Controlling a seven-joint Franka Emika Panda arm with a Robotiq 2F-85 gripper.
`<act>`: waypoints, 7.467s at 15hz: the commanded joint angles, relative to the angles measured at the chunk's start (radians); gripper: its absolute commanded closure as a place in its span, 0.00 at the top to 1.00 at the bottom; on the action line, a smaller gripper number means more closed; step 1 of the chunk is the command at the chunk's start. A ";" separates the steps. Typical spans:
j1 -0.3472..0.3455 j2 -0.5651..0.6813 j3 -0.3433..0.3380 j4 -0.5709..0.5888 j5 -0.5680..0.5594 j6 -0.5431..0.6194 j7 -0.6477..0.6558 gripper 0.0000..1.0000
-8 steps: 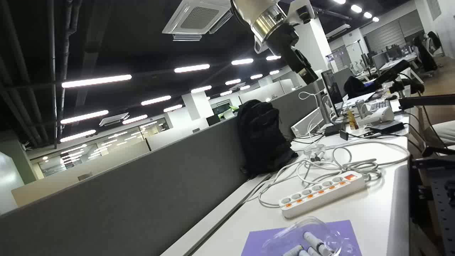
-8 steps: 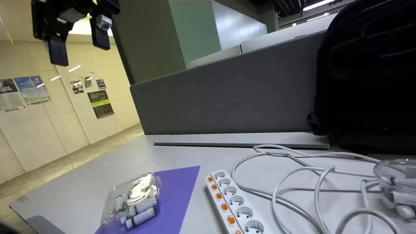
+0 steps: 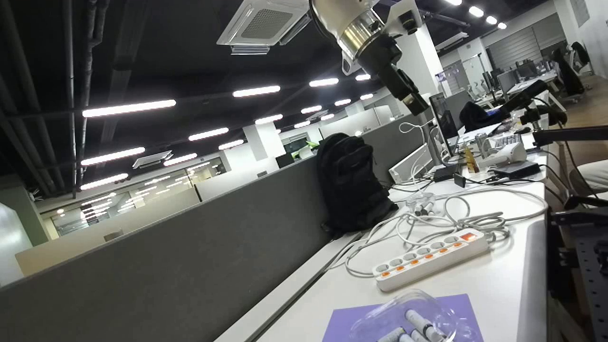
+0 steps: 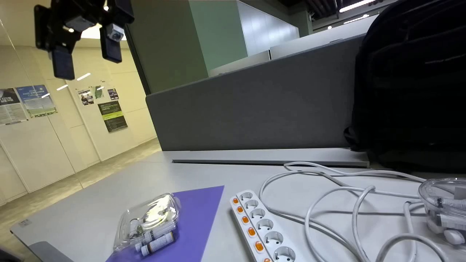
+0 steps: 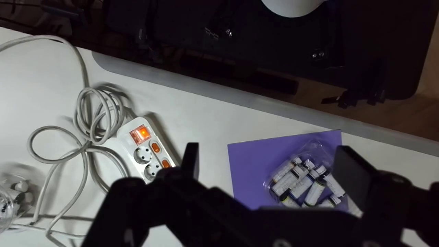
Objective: Turn on the second switch from the left
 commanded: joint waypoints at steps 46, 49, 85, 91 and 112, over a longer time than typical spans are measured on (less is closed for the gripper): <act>-0.072 0.622 0.013 -0.089 0.185 1.057 0.331 0.19; -0.078 0.669 0.013 -0.047 0.228 1.050 0.319 0.01; -0.148 0.986 0.102 0.054 0.402 1.210 0.312 0.00; -0.139 0.988 0.076 0.079 0.398 1.198 0.345 0.00; -0.122 1.037 0.062 0.099 0.400 1.196 0.356 0.00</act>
